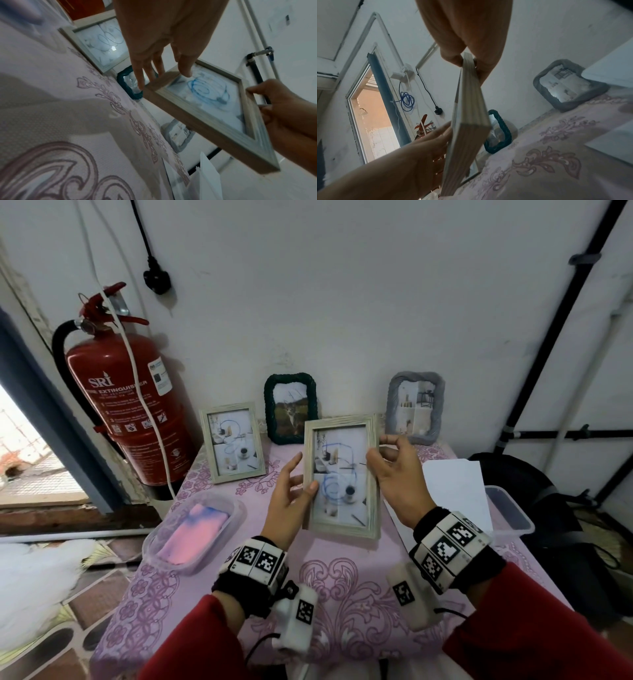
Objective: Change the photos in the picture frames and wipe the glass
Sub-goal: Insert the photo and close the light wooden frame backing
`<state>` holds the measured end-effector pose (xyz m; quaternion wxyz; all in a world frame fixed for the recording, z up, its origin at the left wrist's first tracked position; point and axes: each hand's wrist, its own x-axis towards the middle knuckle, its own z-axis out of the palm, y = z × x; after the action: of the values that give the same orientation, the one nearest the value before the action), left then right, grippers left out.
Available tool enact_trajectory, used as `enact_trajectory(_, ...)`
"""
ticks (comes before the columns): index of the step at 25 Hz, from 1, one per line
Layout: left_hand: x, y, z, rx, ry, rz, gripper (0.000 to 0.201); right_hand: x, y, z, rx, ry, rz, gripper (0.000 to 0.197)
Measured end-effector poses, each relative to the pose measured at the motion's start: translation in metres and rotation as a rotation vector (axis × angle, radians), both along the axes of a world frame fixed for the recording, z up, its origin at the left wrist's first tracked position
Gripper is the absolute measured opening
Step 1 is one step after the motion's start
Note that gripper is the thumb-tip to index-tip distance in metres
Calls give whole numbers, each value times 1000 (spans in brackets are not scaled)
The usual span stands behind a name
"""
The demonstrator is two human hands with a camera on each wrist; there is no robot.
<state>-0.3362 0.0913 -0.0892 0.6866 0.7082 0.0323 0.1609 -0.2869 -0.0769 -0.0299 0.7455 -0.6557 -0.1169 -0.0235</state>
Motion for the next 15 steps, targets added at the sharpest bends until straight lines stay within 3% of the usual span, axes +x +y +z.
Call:
enact_trajectory(6,-3,9,-10,-75,-8,47,46,-5,4,-26,31,96,65,28)
enact_trajectory(11,-7,14,-28,-22,60,120,46,-13,1,-58,-267,115,207,67)
enact_trajectory(15,-11,15,-41,-38,123,111,48,-11,-1,-77,-382,137,210,72)
